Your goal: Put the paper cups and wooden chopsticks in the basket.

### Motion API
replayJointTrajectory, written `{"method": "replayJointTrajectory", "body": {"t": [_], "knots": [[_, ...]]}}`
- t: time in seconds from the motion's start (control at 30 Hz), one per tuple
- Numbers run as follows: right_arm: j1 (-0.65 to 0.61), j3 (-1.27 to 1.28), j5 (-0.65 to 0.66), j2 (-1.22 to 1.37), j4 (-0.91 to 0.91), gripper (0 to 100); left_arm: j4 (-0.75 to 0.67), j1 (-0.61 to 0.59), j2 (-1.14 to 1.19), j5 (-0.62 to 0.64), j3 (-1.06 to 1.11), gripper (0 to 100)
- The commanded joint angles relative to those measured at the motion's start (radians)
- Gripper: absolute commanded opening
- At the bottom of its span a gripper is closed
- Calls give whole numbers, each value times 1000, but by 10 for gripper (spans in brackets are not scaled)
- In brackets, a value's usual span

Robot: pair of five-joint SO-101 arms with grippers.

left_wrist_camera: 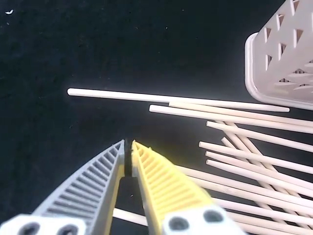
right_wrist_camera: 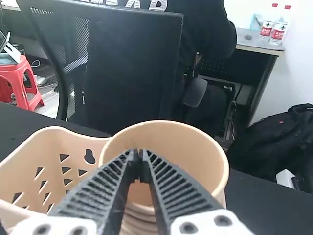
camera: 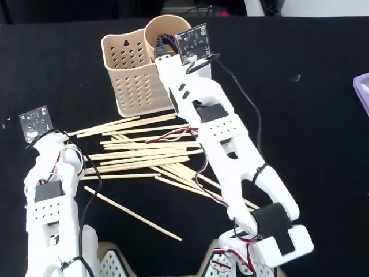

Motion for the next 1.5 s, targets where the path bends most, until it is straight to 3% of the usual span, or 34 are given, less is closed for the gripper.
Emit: {"method": "replayJointTrajectory", "body": {"t": [0.0,0.43,0.77,0.97,1.17,1.27,1.47], "knots": [[-12,-18,8,7,-6,11,6,10,-21,-3,-12,30],[-8,24,8,-21,-8,11,6,12,-21,-3,-12,30],[-11,-5,12,-303,15,11,6,12,-21,-3,-12,30],[-6,-2,14,-573,361,31,6,10,-21,-3,-12,30],[54,116,15,-792,922,204,6,8,-21,-3,-12,30],[92,288,32,-831,1002,214,6,12,-21,-3,-12,30],[97,610,316,-814,1008,149,6,12,-18,-3,-12,30]]}}
